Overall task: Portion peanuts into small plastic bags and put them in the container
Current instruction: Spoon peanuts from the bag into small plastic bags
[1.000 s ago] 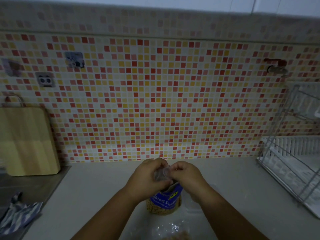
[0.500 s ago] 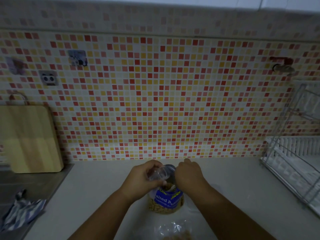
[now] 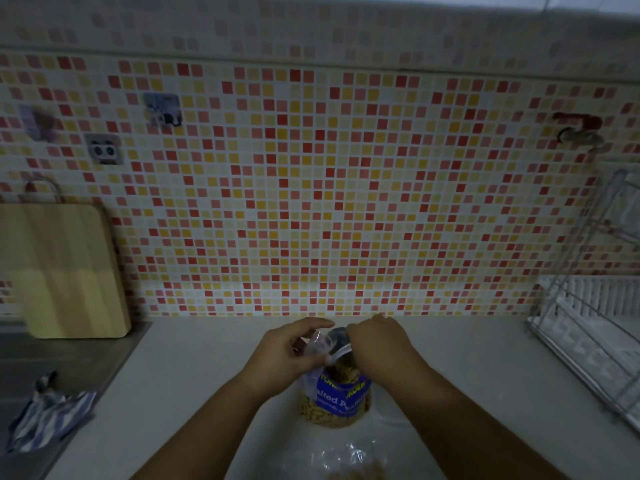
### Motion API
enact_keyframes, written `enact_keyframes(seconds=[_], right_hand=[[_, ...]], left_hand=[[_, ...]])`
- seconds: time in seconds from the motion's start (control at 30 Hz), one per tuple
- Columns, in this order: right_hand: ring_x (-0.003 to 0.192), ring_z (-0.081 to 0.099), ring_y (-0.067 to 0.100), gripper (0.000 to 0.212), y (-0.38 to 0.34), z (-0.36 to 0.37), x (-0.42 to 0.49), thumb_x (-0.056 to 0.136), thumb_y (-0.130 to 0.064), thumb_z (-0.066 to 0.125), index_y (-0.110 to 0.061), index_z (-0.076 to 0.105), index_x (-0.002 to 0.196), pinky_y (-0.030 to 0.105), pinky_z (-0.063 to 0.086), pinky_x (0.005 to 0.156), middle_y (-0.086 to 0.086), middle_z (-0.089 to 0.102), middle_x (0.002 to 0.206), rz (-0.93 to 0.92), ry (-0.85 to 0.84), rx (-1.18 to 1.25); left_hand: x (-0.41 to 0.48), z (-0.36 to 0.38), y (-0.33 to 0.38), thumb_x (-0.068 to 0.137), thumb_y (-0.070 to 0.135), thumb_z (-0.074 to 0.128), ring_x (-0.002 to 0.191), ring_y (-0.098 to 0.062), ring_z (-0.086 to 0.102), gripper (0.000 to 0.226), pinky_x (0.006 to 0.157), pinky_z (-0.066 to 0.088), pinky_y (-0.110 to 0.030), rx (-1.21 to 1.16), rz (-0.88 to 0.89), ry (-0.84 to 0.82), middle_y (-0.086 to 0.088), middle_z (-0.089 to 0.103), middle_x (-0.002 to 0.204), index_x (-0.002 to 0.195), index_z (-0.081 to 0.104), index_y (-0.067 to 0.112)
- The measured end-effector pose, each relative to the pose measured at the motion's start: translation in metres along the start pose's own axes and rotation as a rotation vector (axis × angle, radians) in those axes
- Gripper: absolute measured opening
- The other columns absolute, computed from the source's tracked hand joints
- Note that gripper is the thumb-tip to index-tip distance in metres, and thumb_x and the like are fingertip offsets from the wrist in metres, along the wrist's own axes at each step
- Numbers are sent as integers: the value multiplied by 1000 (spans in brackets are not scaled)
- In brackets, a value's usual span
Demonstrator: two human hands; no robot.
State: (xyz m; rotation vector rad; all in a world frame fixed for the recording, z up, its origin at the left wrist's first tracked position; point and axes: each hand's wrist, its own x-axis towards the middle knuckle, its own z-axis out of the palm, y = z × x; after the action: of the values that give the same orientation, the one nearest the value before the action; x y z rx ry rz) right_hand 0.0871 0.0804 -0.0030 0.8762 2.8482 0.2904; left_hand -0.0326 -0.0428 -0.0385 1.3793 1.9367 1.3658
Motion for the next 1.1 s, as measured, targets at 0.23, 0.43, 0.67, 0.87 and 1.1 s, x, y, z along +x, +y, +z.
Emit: enact_keyframes(seconds=[0.23,0.43,0.67,0.87,1.1], right_hand=[[115,45,25,31,-2,5,1,89,-28,59,-13,60,116,33,40,96,9,57,117,1,2,52],[118,45,27,38,-4,0,-1,89,-18,57,-7,52,125,33,41,98,12,50,125,43,-83,134],[120,44,28,34,-4,-1,-5,89,-18,54,-6,56,121,32,39,97,13,51,124,37,-46,205],[114,52,29,34,-22,16,-9,91,-16,54,-6,56,124,33,43,93,17,52,125,124,-55,296],[117,50,24,37,-29,23,-6,90,-26,57,-12,55,124,32,34,102,8,58,124,261,-93,310]], left_hand=[[-1,2,4,73,32,76,94,-2,57,48,72,52,-12,14,-17,-5,13,58,114,108,51,53],[-2,3,6,76,28,74,90,-14,63,56,75,57,-22,-6,-8,23,8,59,104,119,47,50],[1,-1,1,73,25,77,91,-7,62,55,72,52,-13,6,-67,60,10,61,106,123,55,31],[-1,5,-10,69,22,80,86,-12,66,40,71,55,-17,29,-78,25,6,66,100,103,61,32],[-1,10,-22,68,18,81,89,-8,66,44,74,55,-17,-2,-102,1,5,67,102,107,62,24]])
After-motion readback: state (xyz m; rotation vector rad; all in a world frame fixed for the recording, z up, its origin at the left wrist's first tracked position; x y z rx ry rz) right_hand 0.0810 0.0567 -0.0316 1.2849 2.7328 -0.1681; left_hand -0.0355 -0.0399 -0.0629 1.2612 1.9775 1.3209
